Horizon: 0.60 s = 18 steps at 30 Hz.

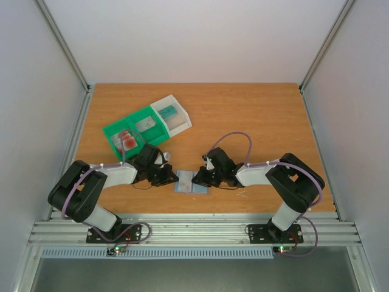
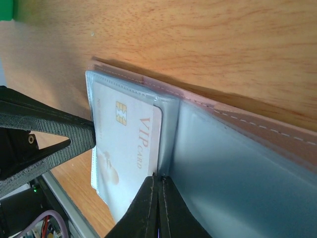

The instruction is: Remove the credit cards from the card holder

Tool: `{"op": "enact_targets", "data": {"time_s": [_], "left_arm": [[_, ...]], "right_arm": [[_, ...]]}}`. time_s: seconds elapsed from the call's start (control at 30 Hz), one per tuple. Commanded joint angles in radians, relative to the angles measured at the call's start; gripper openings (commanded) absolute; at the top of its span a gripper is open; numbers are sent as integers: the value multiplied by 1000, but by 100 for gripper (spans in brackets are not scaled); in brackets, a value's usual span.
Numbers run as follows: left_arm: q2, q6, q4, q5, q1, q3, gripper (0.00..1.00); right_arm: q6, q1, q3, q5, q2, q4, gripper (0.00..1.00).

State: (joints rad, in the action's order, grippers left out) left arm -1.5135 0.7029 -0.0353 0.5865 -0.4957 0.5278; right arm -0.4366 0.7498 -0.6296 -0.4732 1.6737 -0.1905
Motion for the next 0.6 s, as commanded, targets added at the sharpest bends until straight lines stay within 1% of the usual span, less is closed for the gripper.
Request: {"op": "enact_targets", "data": {"time_s": [0.0,0.27,0.4,0.47,0.57], "left_arm": [[-31,-11,-16,-46,-10,-29,2],[-23,-13,-23,-46,-10,-31,4],[-22,-9,-21,-45,-10,-35,4],[-22,-5,-14,-44,-10,-38,4],[-24,0,-8,-43,-10,-41,4]], "right_arm": [[-11,-18,33,1,-37,-23,1],[-20,-25,38,-17,-35,-44,2],[-27,-25,34,-25,-26,-60,12],[-32,-25,32,-41,-12,-76,15],[-41,-24,31,-50,9,-100,16]]}}
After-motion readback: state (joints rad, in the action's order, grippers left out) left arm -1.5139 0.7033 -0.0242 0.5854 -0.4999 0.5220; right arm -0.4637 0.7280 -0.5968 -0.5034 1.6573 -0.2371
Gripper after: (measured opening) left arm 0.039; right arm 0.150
